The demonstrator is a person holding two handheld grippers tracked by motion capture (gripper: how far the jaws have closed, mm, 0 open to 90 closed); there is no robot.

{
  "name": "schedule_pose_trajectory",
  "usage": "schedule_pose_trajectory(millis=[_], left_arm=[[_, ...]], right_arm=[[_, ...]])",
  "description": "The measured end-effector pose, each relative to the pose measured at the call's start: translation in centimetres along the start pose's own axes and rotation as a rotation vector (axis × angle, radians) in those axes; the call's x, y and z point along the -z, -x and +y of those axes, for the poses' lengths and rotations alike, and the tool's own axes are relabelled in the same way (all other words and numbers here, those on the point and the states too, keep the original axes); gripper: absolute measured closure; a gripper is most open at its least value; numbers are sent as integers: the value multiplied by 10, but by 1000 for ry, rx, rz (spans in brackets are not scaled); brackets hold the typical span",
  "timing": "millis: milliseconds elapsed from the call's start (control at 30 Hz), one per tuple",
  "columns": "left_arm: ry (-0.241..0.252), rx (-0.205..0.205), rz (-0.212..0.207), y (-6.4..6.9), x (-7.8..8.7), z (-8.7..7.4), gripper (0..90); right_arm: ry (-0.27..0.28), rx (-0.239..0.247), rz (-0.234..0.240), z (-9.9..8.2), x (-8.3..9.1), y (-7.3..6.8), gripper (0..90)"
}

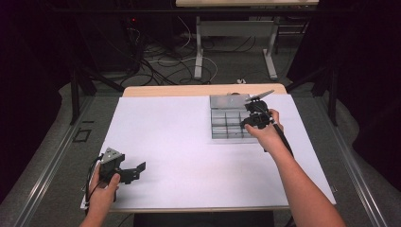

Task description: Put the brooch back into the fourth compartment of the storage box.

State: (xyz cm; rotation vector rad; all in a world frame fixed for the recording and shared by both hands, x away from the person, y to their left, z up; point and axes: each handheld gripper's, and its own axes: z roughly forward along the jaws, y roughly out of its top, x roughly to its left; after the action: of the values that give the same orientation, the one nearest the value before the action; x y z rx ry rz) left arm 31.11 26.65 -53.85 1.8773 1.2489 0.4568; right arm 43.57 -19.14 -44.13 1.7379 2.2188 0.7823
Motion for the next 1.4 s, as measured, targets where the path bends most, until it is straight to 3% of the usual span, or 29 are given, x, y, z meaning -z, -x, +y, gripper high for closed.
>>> schedule_pose_trajectory(millis=[367, 1400], left_arm=[[3, -2, -1, 0, 0, 0, 60], [4, -3, -6, -2, 2, 0, 62]], right_arm=[[0, 29, 0, 13, -7, -18, 780], [-51, 45, 3, 32, -50, -41, 779]])
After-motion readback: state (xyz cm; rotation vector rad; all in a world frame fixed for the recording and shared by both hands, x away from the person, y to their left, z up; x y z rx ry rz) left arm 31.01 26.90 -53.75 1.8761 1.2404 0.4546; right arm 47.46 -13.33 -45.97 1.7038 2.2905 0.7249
